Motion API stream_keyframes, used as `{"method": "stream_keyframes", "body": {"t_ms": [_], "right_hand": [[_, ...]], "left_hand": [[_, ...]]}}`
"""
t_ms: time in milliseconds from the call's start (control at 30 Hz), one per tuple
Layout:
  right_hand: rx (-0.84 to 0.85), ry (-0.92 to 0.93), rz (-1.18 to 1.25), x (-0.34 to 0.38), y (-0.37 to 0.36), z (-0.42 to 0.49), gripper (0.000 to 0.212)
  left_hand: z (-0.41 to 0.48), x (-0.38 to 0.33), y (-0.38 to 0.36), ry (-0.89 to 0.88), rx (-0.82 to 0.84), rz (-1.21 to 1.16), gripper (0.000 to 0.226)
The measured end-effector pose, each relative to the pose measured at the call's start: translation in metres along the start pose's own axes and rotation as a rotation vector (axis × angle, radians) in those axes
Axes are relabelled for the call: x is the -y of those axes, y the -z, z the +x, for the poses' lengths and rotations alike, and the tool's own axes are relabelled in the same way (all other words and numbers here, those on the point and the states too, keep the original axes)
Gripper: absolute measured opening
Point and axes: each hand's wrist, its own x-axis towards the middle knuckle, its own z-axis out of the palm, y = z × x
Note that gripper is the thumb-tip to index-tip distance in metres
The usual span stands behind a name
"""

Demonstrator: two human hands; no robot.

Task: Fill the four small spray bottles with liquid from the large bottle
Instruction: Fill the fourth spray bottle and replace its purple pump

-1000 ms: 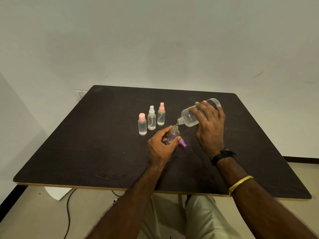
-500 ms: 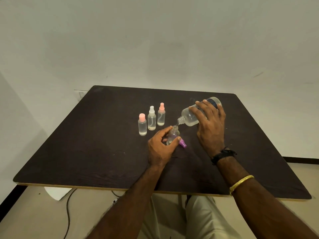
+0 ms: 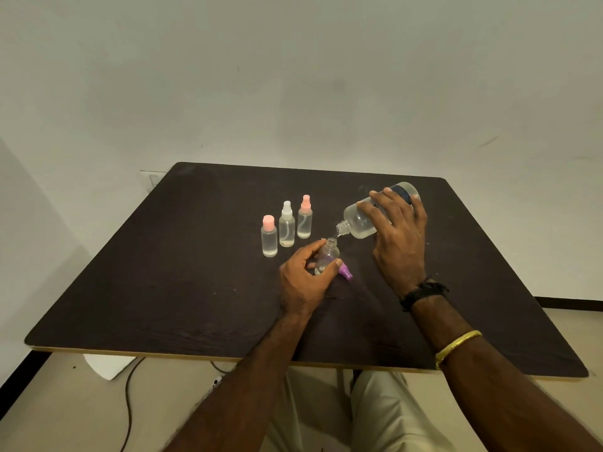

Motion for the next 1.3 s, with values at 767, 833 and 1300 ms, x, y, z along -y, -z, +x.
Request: {"method": "stream_keyframes", "body": {"t_ms": [767, 833, 1300], "right_hand": [[-0.007, 0.027, -0.022, 0.0005, 0.0029, 0.0035, 0.064], [-0.013, 0.029, -0.020, 0.0003, 0.0029, 0.0036, 0.065], [-0.002, 0.060, -0.040, -0.0002, 0.0043, 0.0033, 0.062]], "left_hand": [[0.0000, -0.0017, -0.0002, -0.009, -0.004, -0.009, 0.060], [-0.0002, -0.0012, -0.0001, -0.008, -0.003, -0.011, 0.061], [0.0007, -0.0011, 0.0000, -0.018, -0.008, 0.007, 0.059]]}}
